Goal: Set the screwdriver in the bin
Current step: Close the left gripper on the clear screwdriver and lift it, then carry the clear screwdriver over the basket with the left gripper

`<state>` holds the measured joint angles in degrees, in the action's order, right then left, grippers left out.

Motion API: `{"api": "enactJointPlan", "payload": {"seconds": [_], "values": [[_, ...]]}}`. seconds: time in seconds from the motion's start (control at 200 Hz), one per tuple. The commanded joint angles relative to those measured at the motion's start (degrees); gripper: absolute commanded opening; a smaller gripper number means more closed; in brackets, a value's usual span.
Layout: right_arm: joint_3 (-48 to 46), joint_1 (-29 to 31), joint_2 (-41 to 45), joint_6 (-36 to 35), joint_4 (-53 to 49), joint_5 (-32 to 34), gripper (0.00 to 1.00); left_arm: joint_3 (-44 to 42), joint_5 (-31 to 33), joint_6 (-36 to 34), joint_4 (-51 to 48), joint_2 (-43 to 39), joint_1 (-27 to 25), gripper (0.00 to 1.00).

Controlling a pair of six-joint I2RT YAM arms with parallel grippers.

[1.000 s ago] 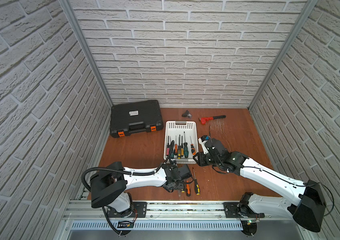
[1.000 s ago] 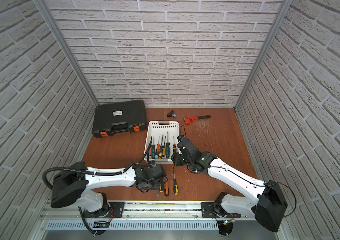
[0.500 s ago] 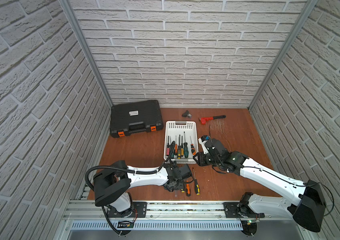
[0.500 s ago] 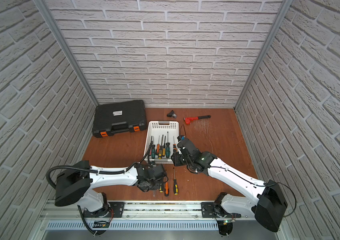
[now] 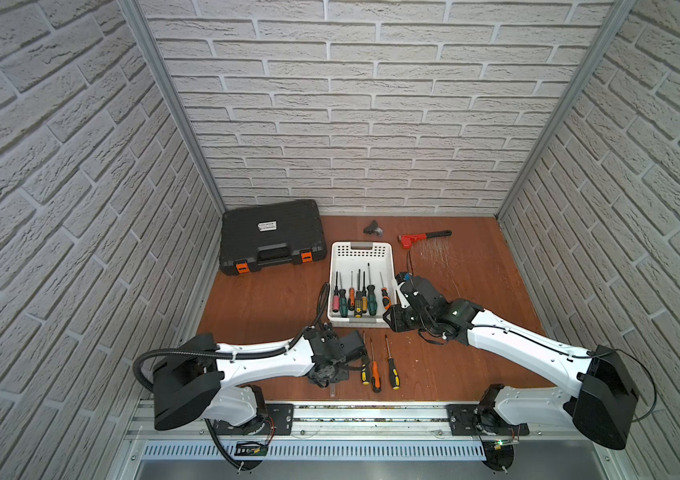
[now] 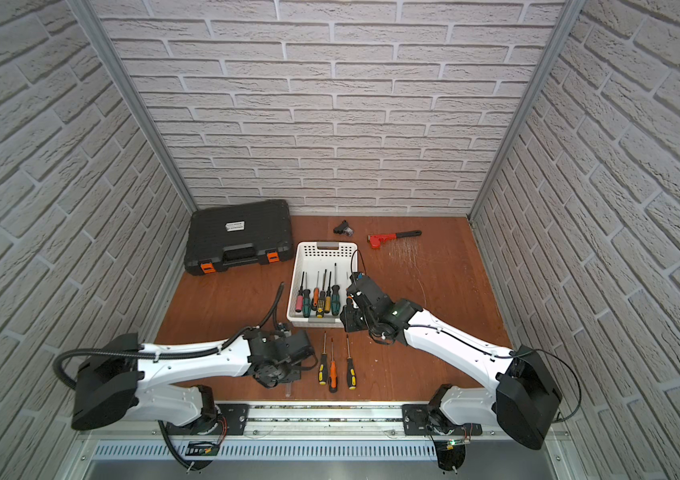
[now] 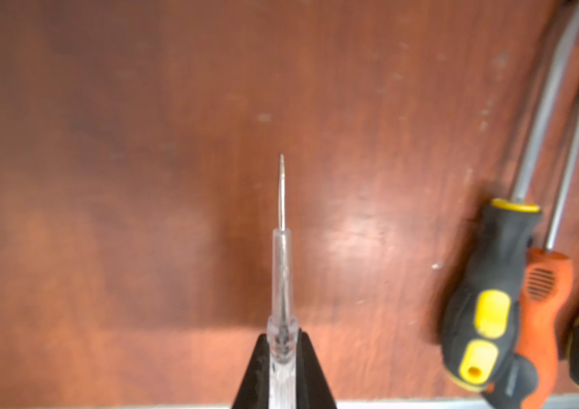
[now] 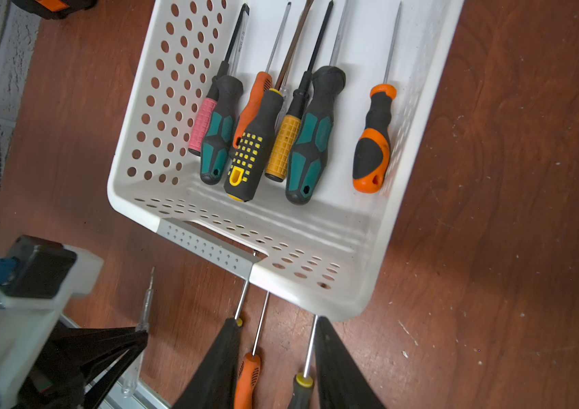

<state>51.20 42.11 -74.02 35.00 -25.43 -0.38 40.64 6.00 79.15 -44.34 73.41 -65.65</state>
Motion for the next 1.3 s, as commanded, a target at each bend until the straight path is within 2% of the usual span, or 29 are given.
{"api": "enactJointPlan", "payload": {"seconds": [0.0, 0.07, 0.195, 0.27, 0.385, 0.525, 0.705, 1.11, 1.295], "values": [[3.4, 0.0, -1.7, -1.4, 3.4, -1.1, 0.37, -1.6, 4.0, 0.6, -9.4, -7.5, 4.3, 0.05], [4.7, 0.0, -2.7, -1.8, 3.7, -1.5, 0.37, -1.5, 4.5, -2.7, -10.9, -12.5, 9.6, 0.05], [6.1, 0.0, -3.2, -2.2, 3.1, -1.8, 0.37, 1.1, 4.4, -12.6, -10.2, -17.4, 21.6, 0.06], [6.0, 0.0, -3.0, -2.4, 2.5, -1.3, 0.37, 4.7, 2.9, -19.6, -8.8, -16.4, 28.6, 0.06], [5.5, 0.0, -2.5, -2.7, 1.0, -0.9, 0.37, 13.0, 0.1, -29.0, -7.6, -10.0, 33.5, 0.06], [4.3, -0.1, -0.7, -2.5, -0.4, 0.4, 0.37, 24.0, -4.3, -36.3, -6.4, 0.7, 34.0, 0.05], [3.5, -0.2, 1.2, -2.2, -2.5, 1.5, 0.37, 32.0, -8.4, -39.4, -2.0, 10.3, 33.0, 0.06], [3.4, -0.4, 2.6, -1.8, -4.6, 2.6, 0.37, 39.4, -12.6, -40.8, 4.6, 24.2, 28.5, 0.06], [3.8, -0.4, 2.5, -1.9, -5.3, 2.6, 0.37, 41.8, -11.3, -42.1, 3.7, 30.6, 28.4, 0.05]]}}
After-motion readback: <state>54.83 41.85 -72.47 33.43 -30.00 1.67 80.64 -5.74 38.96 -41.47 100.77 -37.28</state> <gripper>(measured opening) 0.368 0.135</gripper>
